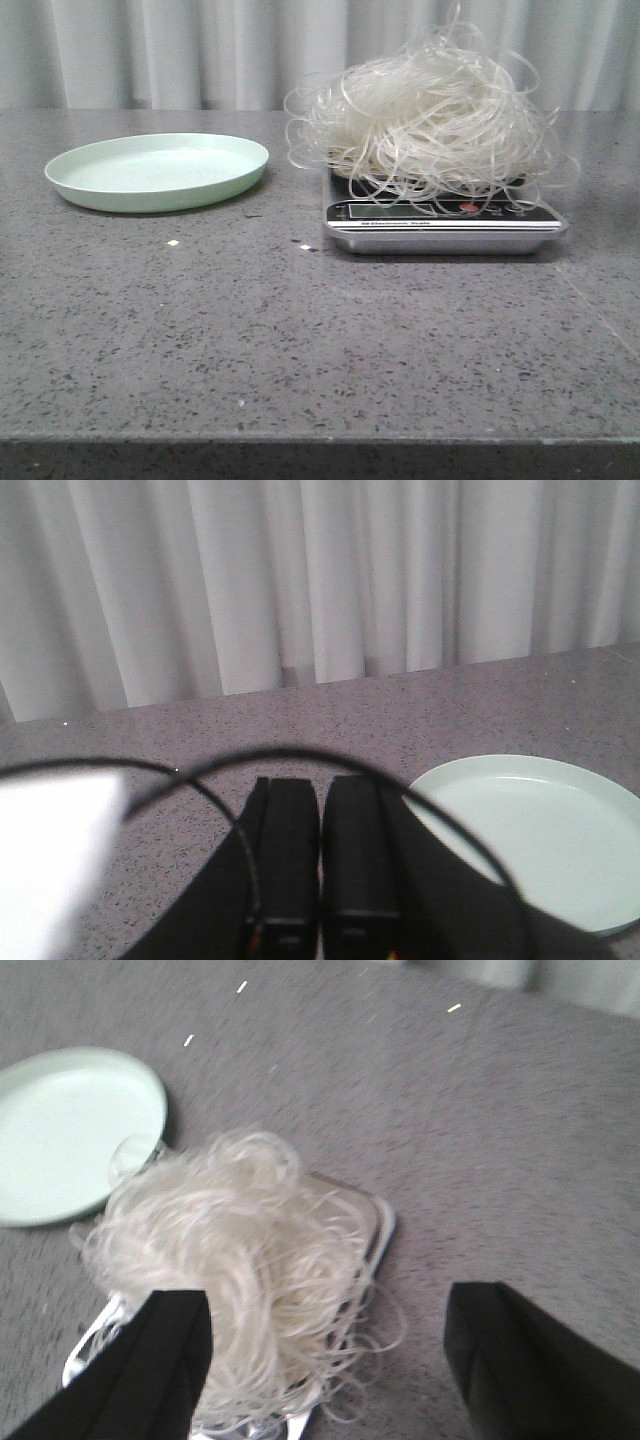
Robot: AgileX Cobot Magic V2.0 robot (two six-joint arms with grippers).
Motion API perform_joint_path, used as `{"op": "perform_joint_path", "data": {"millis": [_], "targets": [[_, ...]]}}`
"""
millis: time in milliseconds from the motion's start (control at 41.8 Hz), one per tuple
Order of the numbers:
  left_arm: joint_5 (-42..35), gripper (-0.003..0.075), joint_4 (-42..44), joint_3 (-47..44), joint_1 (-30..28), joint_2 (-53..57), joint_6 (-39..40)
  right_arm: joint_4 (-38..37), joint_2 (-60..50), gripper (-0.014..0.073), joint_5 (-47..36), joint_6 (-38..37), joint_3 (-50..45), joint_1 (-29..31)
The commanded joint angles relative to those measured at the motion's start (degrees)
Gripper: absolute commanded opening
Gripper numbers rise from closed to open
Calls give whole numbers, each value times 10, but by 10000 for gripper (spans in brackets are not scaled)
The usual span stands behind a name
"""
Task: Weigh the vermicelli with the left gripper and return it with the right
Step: 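Withdraw the left gripper while the vermicelli rests on the scale, then lower the right gripper into the vermicelli on the scale and grasp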
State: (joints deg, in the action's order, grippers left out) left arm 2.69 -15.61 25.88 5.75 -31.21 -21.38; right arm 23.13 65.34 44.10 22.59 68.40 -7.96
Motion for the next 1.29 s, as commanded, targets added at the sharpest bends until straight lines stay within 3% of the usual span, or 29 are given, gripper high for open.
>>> {"op": "perform_joint_path", "data": {"millis": [0, 215, 407, 982, 1125, 1269], "targets": [[-43, 137, -6, 17, 3, -1, 6, 19, 15, 605, -20, 50, 25, -32], [-43, 137, -6, 17, 3, -1, 6, 19, 60, 605, -21, 131, 25, -98], [-43, 137, -6, 17, 3, -1, 6, 19, 106, 605, -27, 184, 25, -114], [-43, 137, -6, 17, 3, -1, 6, 6, 225, 596, -61, 196, 25, -114], [-43, 137, -6, 17, 3, -1, 6, 7, 225, 475, -61, 196, 25, -114], [-43, 137, -6, 17, 3, -1, 6, 7, 225, 224, -56, 196, 25, -114]]}}
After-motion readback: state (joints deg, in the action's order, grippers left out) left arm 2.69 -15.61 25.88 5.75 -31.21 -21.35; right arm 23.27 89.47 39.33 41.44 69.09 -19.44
